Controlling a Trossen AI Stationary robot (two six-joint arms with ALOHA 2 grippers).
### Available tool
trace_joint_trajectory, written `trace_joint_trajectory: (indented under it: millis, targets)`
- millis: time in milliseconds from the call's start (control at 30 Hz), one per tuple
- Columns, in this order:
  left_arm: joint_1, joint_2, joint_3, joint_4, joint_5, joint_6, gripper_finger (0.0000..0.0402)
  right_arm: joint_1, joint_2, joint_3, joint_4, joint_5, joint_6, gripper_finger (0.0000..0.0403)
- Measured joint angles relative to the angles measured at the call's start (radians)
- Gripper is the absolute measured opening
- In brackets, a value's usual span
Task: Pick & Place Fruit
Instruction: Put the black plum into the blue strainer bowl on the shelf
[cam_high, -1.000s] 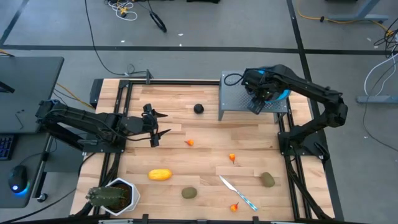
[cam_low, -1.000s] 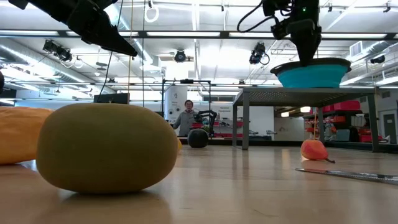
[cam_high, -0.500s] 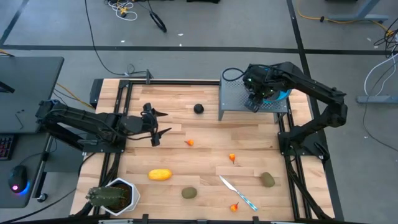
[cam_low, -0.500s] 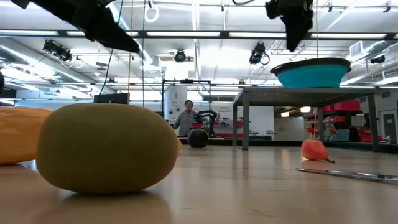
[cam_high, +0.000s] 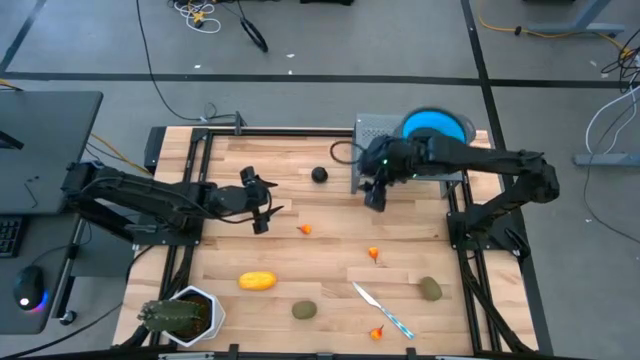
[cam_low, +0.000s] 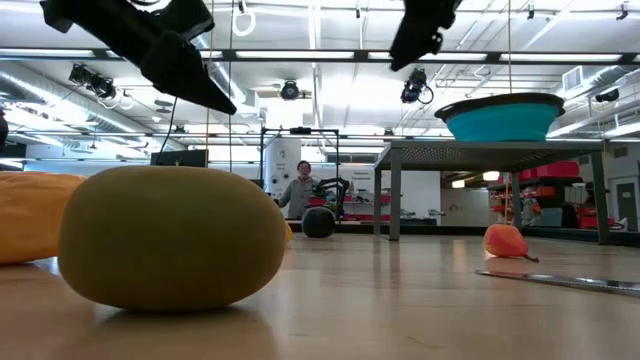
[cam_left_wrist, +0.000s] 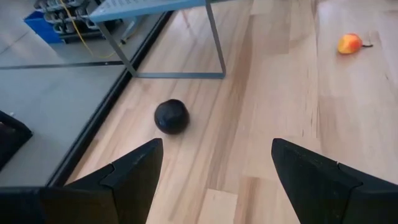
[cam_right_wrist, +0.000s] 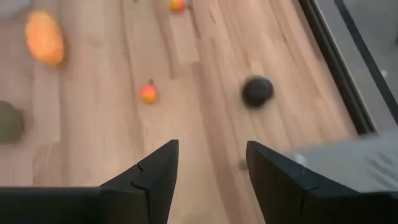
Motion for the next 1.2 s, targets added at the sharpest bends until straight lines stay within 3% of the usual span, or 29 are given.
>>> trace_joint_trajectory:
  millis: [267, 467, 633, 1033, 1200]
  targets:
    - [0.000, -0.005, -0.002, 0.026, 0.138, -0.080, 0.0306, 0.044, 0.001, -0.300, 0.580, 0.063, 0.004, 0.0199]
    - [0.002, -0.005, -0.198, 0.579, 0.307, -0.099, 0.0289, 0.022, 0.025, -0.428, 0.898, 0.226, -0.030, 0.0199]
    - [0.045, -0.017, -0.298, 0.795, 0.327, -0.104, 0.0274, -0.014, 0.128, -0.362, 0.884, 0.203, -0.037, 0.0199]
    - [0.201, -0.016, -0.245, 0.788, 0.462, -0.103, 0.0265, -0.082, 0.399, -0.028, 0.568, 0.200, -0.083, 0.0199]
    - [0.205, -0.016, -0.245, 0.734, 0.499, -0.119, 0.0265, -0.117, 0.467, 0.027, 0.511, 0.190, -0.066, 0.0207]
